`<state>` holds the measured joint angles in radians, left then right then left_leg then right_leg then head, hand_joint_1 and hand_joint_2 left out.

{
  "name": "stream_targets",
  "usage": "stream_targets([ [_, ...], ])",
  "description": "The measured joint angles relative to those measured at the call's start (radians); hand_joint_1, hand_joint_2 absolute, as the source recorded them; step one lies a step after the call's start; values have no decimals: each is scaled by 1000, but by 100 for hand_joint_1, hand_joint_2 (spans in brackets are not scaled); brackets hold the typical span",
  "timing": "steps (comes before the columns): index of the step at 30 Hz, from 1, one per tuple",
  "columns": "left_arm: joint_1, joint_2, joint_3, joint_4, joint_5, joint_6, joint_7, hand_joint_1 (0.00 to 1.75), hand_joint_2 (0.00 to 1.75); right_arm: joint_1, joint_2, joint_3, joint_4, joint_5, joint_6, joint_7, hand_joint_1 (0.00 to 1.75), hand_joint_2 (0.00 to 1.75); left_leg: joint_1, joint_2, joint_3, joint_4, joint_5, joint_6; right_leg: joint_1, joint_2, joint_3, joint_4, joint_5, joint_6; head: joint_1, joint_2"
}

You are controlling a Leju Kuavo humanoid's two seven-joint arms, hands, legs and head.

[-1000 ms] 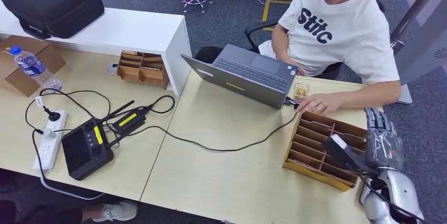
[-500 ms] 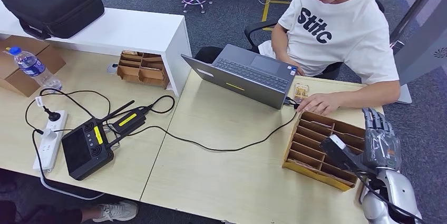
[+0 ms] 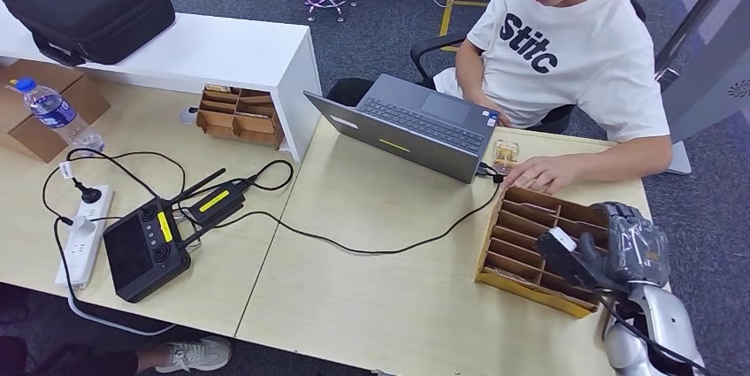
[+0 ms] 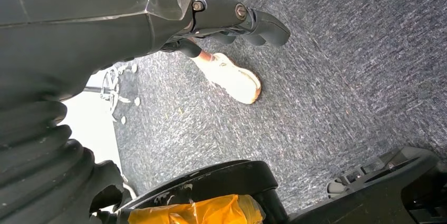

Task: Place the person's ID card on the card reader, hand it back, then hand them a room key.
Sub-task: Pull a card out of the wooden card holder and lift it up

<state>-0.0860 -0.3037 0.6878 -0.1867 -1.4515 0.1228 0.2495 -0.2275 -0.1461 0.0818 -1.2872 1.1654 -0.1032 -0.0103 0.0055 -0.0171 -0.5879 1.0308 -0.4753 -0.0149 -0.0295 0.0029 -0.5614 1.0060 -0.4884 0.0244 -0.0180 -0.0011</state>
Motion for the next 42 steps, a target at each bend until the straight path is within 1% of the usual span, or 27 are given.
stream_targets([
  [3,0,0,0,0,0,0,0,0,175,-1,0,1,0,0,-1,0,133,175,0,0,0,0,0,0,0,0,0,0,0,0,0,0],
  [5,0,0,0,0,0,0,0,0,175,-1,0,1,0,0,-1,0,144,175,0,0,0,0,0,0,0,0,0,0,0,0,0,0],
  [7,0,0,0,0,0,0,0,0,175,-2,0,1,0,0,-1,0,164,175,0,0,0,0,0,0,0,0,0,0,0,0,0,0],
  [9,0,0,0,0,0,0,0,0,175,-4,0,2,1,0,-1,0,174,175,0,0,0,0,0,0,0,0,0,0,0,0,0,0],
  [29,0,0,0,0,-4,-2,0,0,175,-29,0,3,1,2,-2,0,175,175,0,0,0,0,0,0,0,0,0,0,0,0,0,0],
  [33,0,0,0,0,-6,-4,0,0,175,-57,0,8,-28,12,-2,1,175,175,0,0,0,0,0,0,0,0,0,0,0,0,0,0],
  [37,-1,0,0,0,-9,-5,0,0,175,-111,-3,17,-83,15,23,14,175,175,0,0,0,0,0,0,0,1,0,0,0,0,0,0],
  [42,-2,0,0,0,-12,-7,1,0,175,-163,-9,36,-147,-12,38,9,175,175,0,0,0,0,0,0,0,0,0,0,0,0,0,0],
])
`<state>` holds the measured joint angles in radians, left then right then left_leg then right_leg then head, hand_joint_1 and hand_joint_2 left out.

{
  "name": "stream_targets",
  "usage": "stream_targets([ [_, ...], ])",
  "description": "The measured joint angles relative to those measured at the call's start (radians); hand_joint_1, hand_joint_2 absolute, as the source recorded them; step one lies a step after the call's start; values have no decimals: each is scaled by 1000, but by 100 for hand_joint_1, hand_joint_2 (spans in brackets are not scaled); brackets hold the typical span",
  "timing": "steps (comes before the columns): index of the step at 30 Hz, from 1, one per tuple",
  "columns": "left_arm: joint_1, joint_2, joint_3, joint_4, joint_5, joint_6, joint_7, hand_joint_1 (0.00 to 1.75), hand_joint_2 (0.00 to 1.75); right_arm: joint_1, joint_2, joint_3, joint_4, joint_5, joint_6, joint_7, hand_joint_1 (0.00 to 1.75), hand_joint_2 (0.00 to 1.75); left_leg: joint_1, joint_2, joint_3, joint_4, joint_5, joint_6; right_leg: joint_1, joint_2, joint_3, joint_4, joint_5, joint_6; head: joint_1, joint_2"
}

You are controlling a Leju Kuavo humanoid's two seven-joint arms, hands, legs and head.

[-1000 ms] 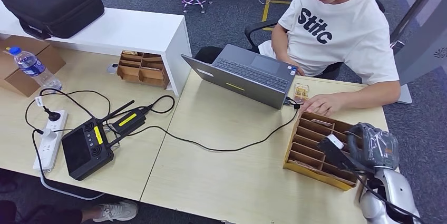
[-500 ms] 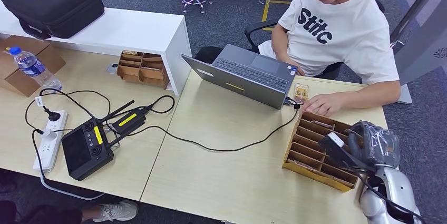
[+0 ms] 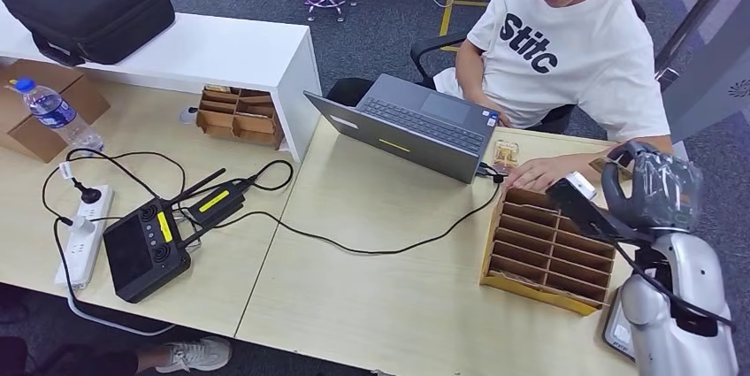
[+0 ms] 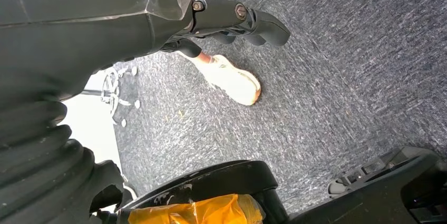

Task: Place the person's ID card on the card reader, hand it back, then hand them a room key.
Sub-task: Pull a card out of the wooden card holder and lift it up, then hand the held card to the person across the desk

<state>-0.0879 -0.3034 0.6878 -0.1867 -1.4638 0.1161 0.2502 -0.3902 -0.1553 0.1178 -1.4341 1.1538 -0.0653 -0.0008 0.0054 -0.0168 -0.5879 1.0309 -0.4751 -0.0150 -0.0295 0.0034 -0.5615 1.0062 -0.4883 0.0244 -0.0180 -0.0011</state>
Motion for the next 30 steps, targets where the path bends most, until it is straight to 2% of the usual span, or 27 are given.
stream_targets([
  [6,0,0,0,0,-5,0,0,0,175,-76,-1,42,-93,-71,50,6,175,175,0,0,0,0,0,0,0,0,0,0,0,0,0,0],
  [10,-1,0,0,0,-11,-2,0,0,175,-121,0,75,-106,-74,74,21,175,175,0,0,0,0,0,0,0,0,0,0,0,0,0,0],
  [19,-5,0,0,0,-26,-15,4,0,175,-224,33,182,4,-20,108,58,175,175,0,-1,0,0,0,0,0,-1,0,0,0,0,0,0],
  [30,-6,0,0,0,-29,-17,5,0,175,-244,51,224,62,-5,110,61,175,175,0,-1,-1,0,0,0,0,0,-1,0,0,0,0,0],
])
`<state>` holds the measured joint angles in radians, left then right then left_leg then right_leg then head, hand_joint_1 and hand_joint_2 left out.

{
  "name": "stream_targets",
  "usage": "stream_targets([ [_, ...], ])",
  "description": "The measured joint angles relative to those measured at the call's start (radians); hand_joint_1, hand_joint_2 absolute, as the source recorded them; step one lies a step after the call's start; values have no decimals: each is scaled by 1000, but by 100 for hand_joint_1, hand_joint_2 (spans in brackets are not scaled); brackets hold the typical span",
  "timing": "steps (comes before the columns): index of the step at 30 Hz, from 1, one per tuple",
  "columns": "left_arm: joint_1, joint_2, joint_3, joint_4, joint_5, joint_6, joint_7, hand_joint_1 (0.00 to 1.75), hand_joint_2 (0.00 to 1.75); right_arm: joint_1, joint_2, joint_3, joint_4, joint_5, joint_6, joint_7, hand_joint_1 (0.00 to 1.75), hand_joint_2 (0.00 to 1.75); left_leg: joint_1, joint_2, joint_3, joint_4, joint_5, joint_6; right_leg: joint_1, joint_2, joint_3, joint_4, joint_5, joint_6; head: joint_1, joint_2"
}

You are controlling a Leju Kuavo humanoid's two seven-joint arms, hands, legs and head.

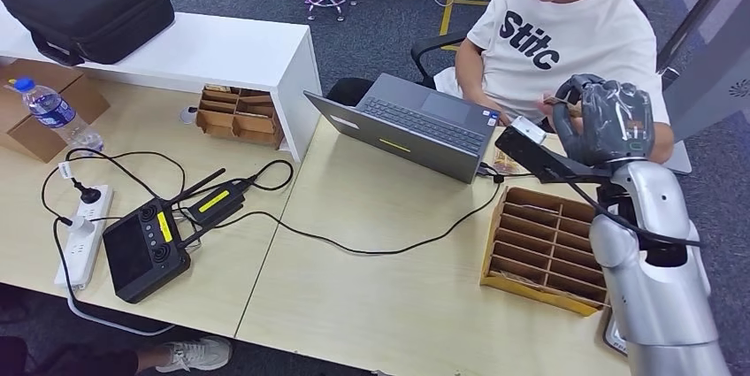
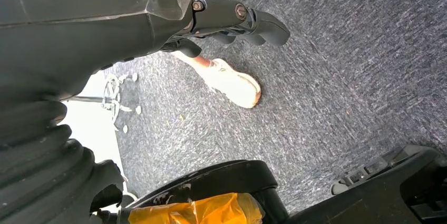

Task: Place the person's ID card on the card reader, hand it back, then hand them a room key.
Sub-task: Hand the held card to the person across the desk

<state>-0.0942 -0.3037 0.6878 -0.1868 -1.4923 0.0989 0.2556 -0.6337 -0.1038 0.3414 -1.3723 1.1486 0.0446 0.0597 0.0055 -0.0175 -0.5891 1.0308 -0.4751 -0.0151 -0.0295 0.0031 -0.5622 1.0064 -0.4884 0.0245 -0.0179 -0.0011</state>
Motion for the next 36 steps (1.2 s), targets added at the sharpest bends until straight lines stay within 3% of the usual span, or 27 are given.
stream_targets([
  [1,0,0,0,0,0,0,0,0,175,-1,1,4,4,2,1,0,150,175,0,0,0,0,0,0,0,0,0,0,0,0,0,0],
  [4,0,0,0,0,0,0,0,0,175,-2,2,19,16,5,2,1,19,175,0,0,0,0,0,0,0,0,0,0,0,0,0,0],
  [5,0,0,0,0,0,0,0,0,175,-3,2,23,20,8,2,3,0,175,0,0,0,0,0,0,0,0,0,0,0,0,0,0],
  [16,0,0,0,0,13,2,1,0,175,49,-27,13,28,-16,-50,-3,0,175,0,-1,0,0,0,0,0,-1,-1,-1,0,0,0,0],
  [20,0,0,0,0,24,5,-2,0,175,109,-64,-58,14,-83,-82,-33,0,175,0,-2,0,0,0,0,0,-2,-1,-1,0,0,0,0],
  [26,2,1,12,0,38,11,-13,0,175,210,-107,-233,15,-302,-89,-121,0,175,0,-2,-1,1,0,1,0,-2,-1,-1,0,0,0,0],
  [36,3,1,16,0,40,14,-15,0,175,250,-122,-330,23,-323,-88,-136,0,175,0,0,0,0,-1,1,0,0,-1,-1,0,0,0,0],
])
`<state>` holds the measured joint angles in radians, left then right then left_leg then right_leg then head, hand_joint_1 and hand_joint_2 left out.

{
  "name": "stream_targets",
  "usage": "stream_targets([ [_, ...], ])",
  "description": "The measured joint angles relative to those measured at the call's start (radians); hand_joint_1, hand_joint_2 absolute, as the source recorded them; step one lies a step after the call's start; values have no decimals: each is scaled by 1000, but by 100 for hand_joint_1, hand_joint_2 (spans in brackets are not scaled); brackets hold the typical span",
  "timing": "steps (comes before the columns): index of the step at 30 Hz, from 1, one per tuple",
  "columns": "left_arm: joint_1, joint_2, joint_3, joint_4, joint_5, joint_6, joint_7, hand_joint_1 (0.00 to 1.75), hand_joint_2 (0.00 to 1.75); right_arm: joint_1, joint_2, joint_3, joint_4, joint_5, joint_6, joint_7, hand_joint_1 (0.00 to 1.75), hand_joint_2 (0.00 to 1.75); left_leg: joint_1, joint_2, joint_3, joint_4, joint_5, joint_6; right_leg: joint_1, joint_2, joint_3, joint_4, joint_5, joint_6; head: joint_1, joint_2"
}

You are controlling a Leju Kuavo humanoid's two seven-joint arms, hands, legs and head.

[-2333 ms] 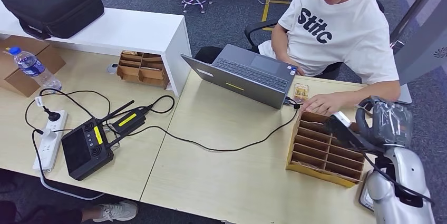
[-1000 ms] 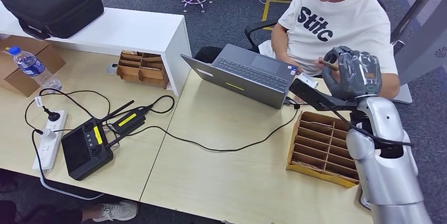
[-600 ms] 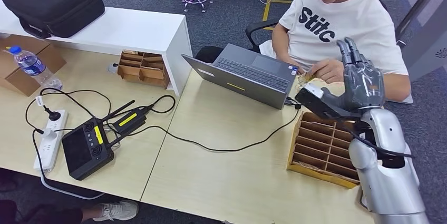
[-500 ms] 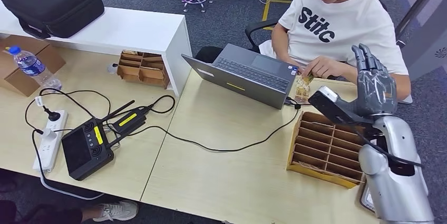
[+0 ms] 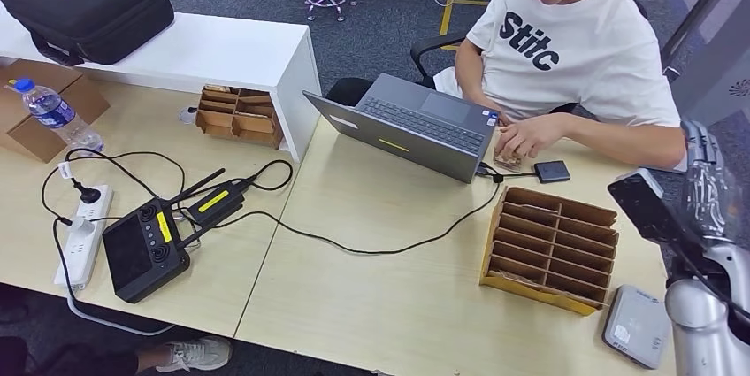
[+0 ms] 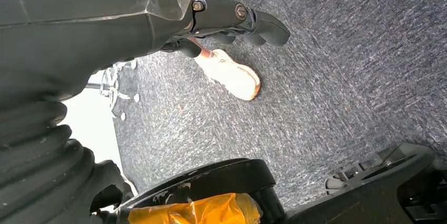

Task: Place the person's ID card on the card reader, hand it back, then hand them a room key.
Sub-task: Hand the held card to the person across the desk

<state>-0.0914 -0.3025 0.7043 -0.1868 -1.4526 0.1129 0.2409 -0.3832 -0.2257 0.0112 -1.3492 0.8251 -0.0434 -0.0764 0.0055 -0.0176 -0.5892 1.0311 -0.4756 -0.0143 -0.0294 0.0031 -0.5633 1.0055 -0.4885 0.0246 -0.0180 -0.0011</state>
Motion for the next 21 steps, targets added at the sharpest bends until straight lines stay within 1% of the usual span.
stream_targets([
  [2,0,0,0,0,1,0,-1,0,175,2,-1,-9,3,-21,2,1,0,175,0,0,0,0,0,0,0,0,0,0,0,0,0,0],
  [4,0,0,2,0,4,0,-2,0,175,5,-2,-35,17,-86,8,-8,0,175,0,-1,0,0,0,0,0,-1,0,0,0,0,0,0],
  [6,1,0,6,0,7,1,-7,0,175,7,-3,-86,53,-182,11,-32,0,175,0,-2,0,0,0,0,0,-2,0,0,0,1,0,0],
  [11,1,1,10,0,4,-1,-13,0,175,4,-10,-270,213,-435,11,-87,0,175,-1,-4,-1,1,-1,1,-2,-4,1,-2,-1,1,0,0],
  [14,1,2,10,0,4,-1,-13,0,175,4,-12,-299,239,-475,15,-94,0,175,-1,-4,-1,1,-1,1,-2,-4,1,-2,-1,1,0,0],
  [15,1,2,10,0,4,-2,-13,0,175,3,-14,-323,261,-516,26,-99,0,175,-2,-5,-1,1,-1,1,-2,-5,1,-2,-1,1,0,0],
  [18,2,1,14,0,11,-1,-24,0,175,33,-40,-610,507,-866,156,-135,0,175,-2,-6,-1,1,-2,3,-2,-6,1,-2,-2,3,0,0],
  [19,2,0,16,0,15,1,-29,0,175,51,-49,-700,590,-953,189,-138,0,175,-2,-6,-1,1,-3,3,-2,-6,2,-2,-2,3,0,0],
  [21,2,-1,18,0,21,3,-32,0,175,79,-56,-771,669,-993,198,-121,0,175,-2,-5,-1,1,-4,4,-2,-5,1,-2,-3,3,0,0],
])
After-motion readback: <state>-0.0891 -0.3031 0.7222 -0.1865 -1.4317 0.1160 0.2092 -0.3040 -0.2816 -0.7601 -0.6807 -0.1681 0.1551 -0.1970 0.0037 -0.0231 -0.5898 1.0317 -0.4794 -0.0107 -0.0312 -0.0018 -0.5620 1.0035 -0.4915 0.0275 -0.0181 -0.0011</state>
